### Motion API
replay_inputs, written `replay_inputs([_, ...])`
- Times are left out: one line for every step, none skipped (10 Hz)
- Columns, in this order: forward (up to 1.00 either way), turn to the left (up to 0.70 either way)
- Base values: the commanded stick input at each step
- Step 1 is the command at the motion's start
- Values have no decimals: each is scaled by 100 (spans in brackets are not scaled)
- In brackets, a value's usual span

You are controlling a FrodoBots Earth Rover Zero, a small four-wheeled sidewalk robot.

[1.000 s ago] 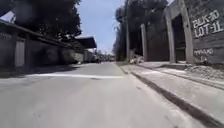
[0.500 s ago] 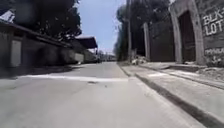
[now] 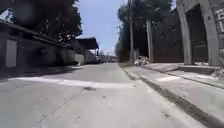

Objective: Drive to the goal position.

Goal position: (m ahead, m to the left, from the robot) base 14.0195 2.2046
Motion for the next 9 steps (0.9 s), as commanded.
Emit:
replay_inputs([100,0])
replay_inputs([100,0])
replay_inputs([100,0])
replay_inputs([100,0])
replay_inputs([100,0])
replay_inputs([100,0])
replay_inputs([100,0])
replay_inputs([100,0])
replay_inputs([100,0])
